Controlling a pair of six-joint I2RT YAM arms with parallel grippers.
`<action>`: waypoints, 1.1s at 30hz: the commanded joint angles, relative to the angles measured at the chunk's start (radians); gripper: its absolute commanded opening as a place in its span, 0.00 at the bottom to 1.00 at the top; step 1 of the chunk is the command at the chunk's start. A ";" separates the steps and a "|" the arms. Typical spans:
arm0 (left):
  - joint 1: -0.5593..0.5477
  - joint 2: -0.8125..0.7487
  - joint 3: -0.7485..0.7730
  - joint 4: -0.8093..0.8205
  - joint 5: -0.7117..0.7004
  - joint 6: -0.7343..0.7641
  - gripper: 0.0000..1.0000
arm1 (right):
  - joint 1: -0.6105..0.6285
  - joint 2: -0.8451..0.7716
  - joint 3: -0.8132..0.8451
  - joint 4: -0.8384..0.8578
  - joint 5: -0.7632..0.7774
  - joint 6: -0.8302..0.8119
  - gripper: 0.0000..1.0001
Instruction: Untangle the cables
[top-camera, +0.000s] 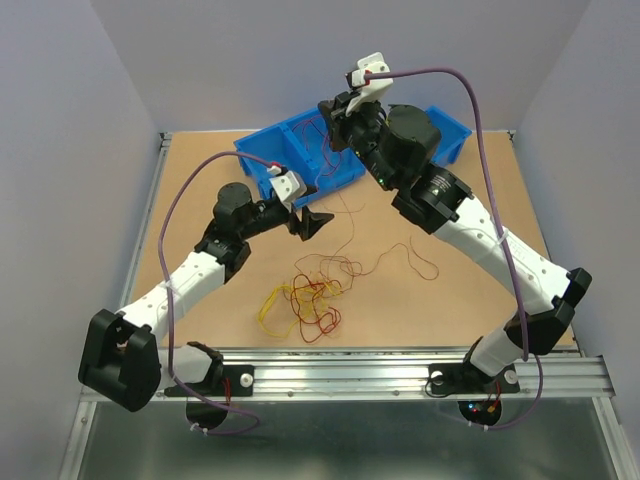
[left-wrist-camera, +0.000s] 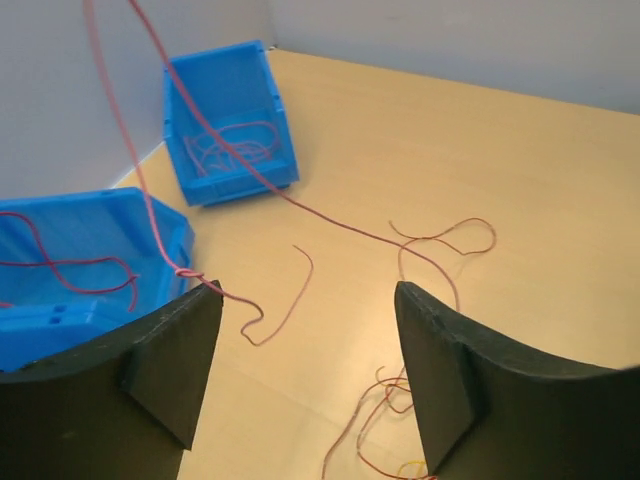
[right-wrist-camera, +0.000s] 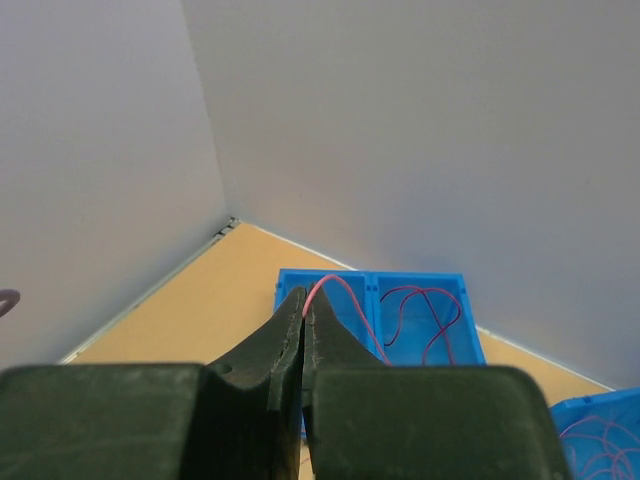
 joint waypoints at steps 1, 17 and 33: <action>0.000 -0.006 0.060 0.033 0.113 0.010 0.85 | -0.004 -0.036 0.026 0.032 -0.042 0.030 0.01; -0.001 0.154 0.162 0.054 0.025 -0.084 0.87 | -0.004 -0.038 0.009 0.036 -0.180 0.125 0.01; 0.002 0.148 0.174 0.069 0.116 -0.119 0.00 | -0.002 -0.077 -0.082 0.073 -0.154 0.143 0.00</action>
